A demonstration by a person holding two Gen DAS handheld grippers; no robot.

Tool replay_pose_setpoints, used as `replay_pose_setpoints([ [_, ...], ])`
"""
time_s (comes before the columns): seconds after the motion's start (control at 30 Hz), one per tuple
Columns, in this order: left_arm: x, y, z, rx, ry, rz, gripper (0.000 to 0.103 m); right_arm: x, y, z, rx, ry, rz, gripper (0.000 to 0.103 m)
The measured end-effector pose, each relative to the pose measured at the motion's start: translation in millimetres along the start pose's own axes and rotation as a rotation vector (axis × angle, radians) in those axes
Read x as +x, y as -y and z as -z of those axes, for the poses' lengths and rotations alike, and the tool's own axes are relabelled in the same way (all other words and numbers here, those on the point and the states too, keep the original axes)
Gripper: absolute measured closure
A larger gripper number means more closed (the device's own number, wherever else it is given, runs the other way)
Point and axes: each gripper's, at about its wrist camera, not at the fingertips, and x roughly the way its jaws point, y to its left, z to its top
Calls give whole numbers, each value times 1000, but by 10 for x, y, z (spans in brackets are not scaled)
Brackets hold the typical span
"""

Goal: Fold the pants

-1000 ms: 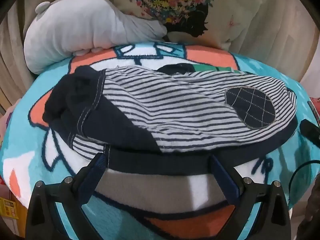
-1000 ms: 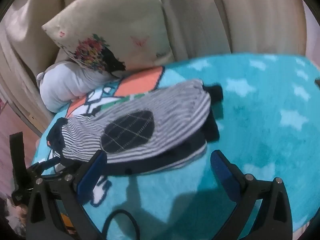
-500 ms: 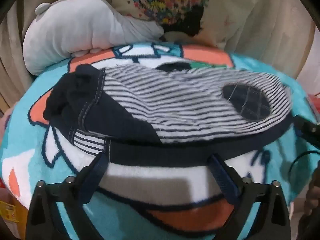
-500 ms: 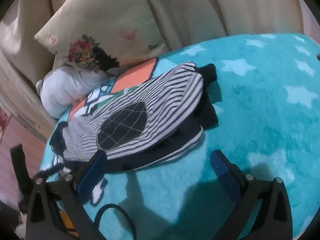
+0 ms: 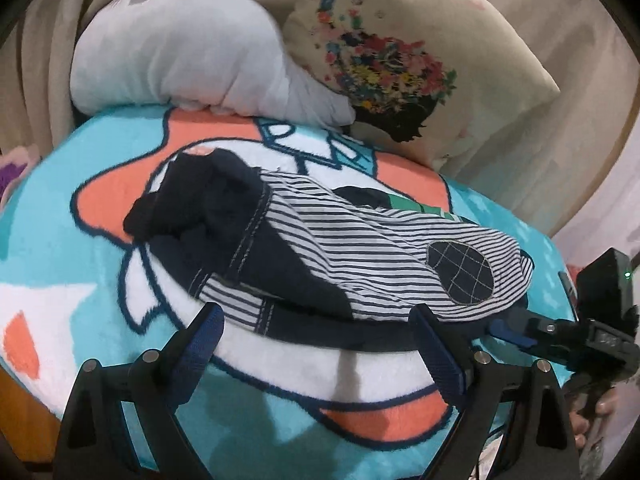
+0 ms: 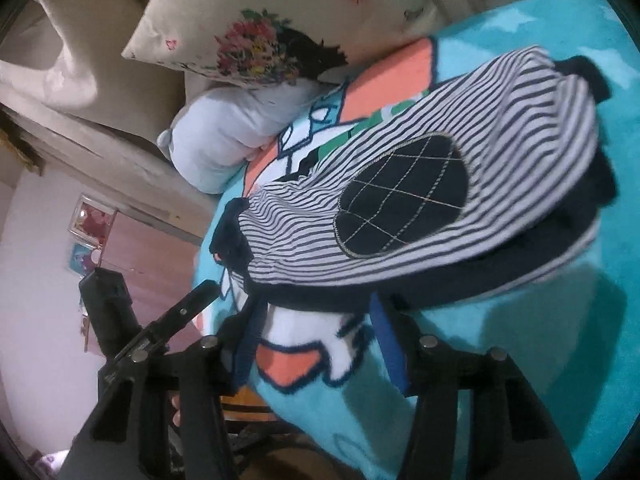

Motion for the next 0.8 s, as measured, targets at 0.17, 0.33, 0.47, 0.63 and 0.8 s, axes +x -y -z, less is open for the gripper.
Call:
replay_pose_setpoints([
  [0.17,300,107,-475,-12,-39,-1,8,165,18,-110,50,-10,15,50],
  [0.33,326,80,-549,-30,-81,54,8,271,103,-170,114,-24,53,50],
  [0.47,308,56,-546,-52,-88,70,8,259,38,-162,125,-10,61,55],
  [0.63,297,-35,-581,-94,-78,71,8,332,82,-100,214,-76,-37,55],
  [0.8,269,-49,-589,-117,-81,88,8,424,69,-215,231,-38,9,57],
])
